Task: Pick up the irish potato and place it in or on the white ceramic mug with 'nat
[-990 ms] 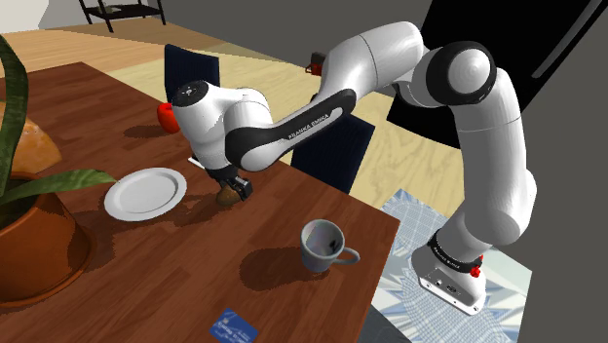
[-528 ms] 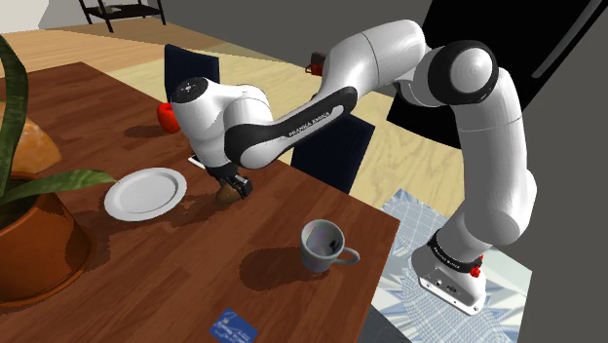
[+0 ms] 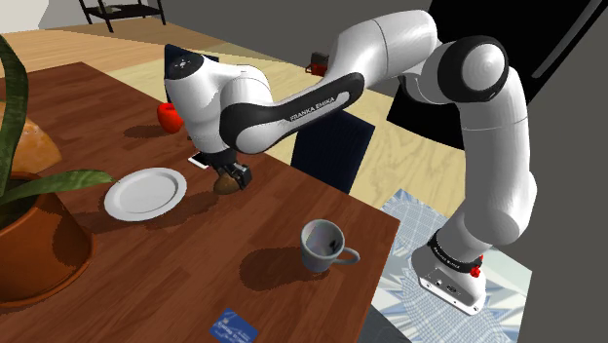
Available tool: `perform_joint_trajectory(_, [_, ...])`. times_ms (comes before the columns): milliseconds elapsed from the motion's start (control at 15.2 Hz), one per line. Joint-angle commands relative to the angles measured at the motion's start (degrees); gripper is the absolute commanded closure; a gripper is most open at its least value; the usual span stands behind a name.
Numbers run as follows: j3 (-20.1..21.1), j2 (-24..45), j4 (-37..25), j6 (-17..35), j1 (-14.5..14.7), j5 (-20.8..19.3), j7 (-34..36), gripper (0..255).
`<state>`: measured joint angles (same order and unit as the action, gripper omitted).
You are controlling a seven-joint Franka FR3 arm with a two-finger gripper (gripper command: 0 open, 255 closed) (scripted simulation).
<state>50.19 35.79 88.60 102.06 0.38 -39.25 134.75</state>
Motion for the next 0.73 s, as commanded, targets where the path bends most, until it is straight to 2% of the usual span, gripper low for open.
perform_joint_trajectory(0, [0.35,-0.62,-0.73,-1.1,-0.11,0.54,-0.54,255])
perform_joint_trajectory(660, [1.57,-2.76,-5.63,-6.93,0.29,2.56,-2.93,255])
